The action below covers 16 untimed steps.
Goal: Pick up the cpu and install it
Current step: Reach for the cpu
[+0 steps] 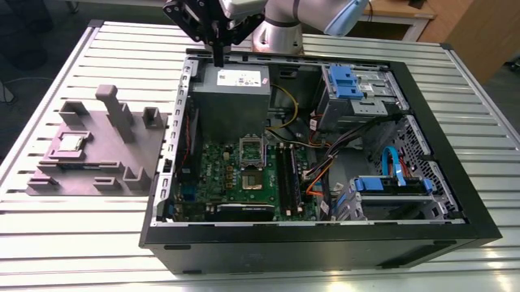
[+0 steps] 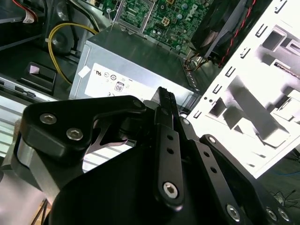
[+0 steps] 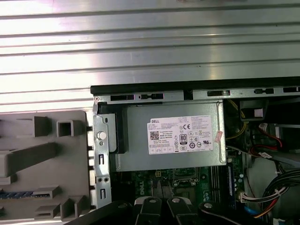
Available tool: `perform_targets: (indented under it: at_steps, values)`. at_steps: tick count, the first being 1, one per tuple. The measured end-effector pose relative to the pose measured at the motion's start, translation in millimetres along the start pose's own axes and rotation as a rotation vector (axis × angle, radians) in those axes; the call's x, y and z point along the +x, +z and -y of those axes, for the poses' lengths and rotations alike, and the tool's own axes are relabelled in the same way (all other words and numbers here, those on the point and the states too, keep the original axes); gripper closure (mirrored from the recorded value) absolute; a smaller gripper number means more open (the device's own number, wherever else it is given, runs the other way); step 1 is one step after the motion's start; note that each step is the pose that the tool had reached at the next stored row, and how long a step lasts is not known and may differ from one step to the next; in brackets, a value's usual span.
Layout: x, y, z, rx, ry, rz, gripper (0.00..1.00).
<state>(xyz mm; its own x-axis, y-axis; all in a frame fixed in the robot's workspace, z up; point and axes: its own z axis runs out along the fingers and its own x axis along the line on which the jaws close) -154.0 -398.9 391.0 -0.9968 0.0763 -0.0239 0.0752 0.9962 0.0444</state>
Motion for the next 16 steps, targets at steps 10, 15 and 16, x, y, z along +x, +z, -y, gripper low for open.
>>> perform_targets:
  at_steps: [10, 15, 16]
  values:
    - [2.7, 0.3, 0.2, 0.0, 0.0, 0.0, 0.9]
    - [3.6, 0.4, 0.3, -0.0001, 0.0, 0.0001, 0.9]
    - [3.8, 0.4, 0.3, 0.0, 0.0, 0.0, 0.9]
